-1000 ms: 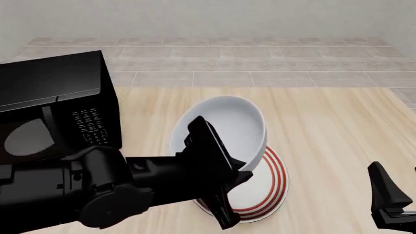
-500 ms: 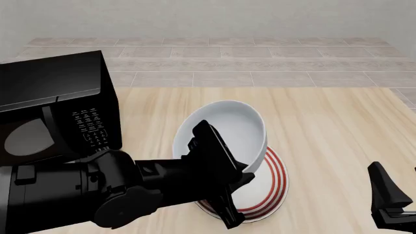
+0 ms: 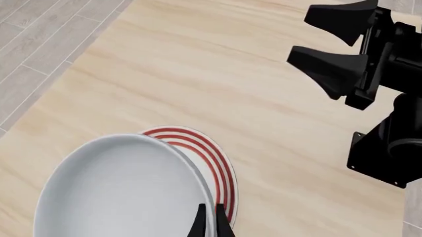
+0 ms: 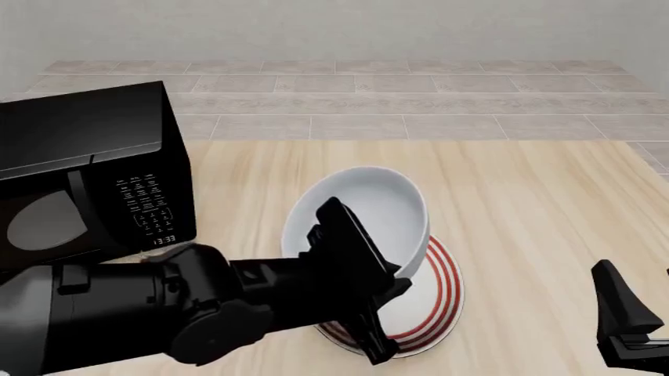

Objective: Pick up the white bowl and put it on the plate.

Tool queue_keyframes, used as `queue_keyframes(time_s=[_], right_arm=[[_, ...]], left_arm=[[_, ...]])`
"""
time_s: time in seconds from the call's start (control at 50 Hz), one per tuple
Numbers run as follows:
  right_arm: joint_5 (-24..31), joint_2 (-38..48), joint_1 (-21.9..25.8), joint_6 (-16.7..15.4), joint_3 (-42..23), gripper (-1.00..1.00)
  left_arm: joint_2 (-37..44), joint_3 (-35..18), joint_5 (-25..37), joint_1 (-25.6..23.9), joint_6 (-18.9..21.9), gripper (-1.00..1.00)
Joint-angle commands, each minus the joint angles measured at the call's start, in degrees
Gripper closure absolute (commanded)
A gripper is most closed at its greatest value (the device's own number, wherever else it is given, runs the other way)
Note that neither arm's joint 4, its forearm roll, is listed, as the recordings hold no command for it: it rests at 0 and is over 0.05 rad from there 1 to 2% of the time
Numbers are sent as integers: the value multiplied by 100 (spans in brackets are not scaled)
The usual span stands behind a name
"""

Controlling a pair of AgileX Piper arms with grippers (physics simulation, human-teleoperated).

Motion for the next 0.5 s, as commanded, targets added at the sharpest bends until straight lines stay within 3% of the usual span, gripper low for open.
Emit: queue_keyframes(time_s=[0.02, 0.5], right_arm=[[-65, 15, -3, -6, 54, -100], [-64, 14, -3, -6, 54, -100]], left_arm=[[83, -24, -106, -3, -2, 100], [346, 0, -332, 71, -56, 100]])
